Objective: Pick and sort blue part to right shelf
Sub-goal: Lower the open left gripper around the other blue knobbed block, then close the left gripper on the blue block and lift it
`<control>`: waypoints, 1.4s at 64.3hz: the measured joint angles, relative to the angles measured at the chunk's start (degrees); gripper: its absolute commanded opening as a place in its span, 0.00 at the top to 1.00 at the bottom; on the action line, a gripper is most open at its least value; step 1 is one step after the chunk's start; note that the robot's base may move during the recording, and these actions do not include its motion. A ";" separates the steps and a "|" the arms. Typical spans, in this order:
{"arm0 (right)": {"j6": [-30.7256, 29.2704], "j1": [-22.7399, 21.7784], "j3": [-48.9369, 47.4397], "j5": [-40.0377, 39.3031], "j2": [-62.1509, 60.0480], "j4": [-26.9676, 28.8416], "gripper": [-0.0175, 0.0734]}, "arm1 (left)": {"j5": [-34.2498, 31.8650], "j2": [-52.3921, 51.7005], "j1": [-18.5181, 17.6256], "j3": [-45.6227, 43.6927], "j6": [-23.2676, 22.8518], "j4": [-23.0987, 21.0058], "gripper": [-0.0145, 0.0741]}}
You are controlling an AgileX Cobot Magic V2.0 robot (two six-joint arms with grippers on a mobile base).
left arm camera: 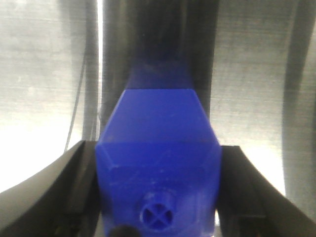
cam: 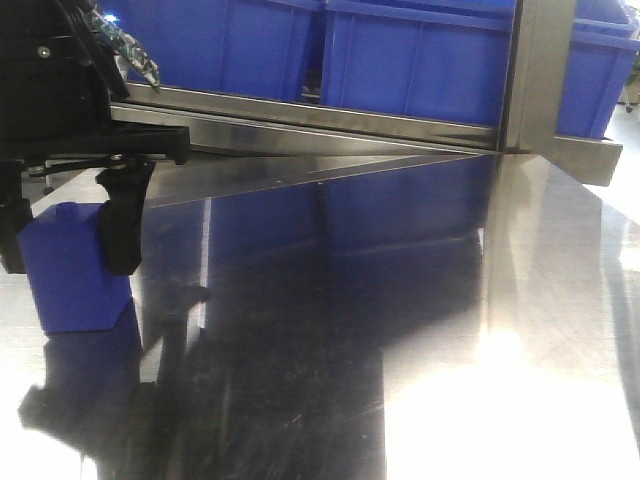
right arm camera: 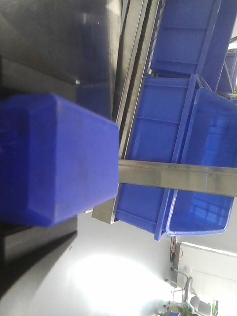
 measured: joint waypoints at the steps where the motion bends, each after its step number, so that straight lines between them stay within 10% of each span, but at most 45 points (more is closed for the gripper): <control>1: 0.00 0.00 0.00 0.00 0.00 0.00 0.36 | 0.00 0.00 0.00 0.00 0.00 0.01 0.36; 35: 0.00 0.00 0.00 0.00 0.00 0.00 0.36 | -0.13 -0.24 0.00 0.00 2.56 -1.68 0.40; 67: 0.00 0.00 0.00 0.00 0.00 0.00 0.36 | -5.47 -13.95 0.00 2.21 36.18 -15.25 0.40; 90: 0.00 0.00 0.00 0.00 0.00 0.00 0.36 | -29.82 -28.55 0.41 18.07 42.46 -18.66 0.40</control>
